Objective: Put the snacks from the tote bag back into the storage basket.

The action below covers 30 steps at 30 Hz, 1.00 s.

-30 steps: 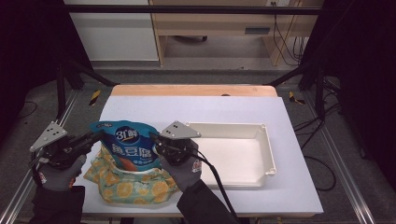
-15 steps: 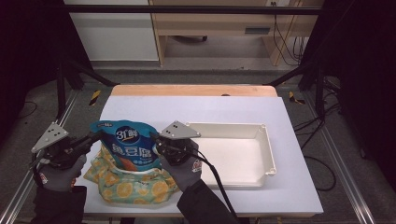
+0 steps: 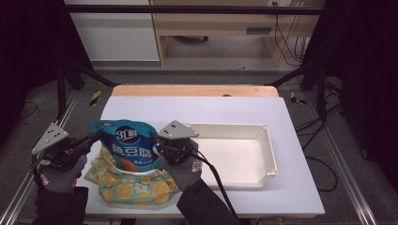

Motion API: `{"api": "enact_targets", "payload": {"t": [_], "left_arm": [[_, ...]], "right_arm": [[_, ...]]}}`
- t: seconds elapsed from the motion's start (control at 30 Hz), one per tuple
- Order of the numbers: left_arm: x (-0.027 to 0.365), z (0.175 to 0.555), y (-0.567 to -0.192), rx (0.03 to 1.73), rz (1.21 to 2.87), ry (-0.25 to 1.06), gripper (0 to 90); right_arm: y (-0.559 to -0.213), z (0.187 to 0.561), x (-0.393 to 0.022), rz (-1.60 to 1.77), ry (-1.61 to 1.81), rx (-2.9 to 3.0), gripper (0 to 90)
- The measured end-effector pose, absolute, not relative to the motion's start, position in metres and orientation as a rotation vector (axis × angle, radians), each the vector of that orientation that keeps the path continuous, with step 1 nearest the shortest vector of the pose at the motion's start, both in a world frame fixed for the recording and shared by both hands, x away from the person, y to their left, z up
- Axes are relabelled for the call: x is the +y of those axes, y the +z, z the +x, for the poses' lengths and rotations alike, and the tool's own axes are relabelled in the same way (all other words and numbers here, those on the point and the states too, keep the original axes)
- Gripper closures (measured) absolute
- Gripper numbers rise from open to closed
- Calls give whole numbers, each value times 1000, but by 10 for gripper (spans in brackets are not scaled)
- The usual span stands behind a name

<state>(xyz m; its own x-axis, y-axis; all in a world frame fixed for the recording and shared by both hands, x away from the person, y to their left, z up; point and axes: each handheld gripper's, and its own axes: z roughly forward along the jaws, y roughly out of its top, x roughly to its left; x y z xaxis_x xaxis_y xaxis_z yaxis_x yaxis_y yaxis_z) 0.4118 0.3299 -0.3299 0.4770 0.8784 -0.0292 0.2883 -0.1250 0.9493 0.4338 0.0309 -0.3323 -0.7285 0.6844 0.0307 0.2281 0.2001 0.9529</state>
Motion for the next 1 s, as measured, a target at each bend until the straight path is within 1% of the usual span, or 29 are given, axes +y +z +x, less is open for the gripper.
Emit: {"api": "enact_targets", "payload": {"t": [1.0], "left_arm": [[332,400,-298,972,1621,728,900]], "right_arm": [[-298,433,29,785,1569,2059,900]]}}
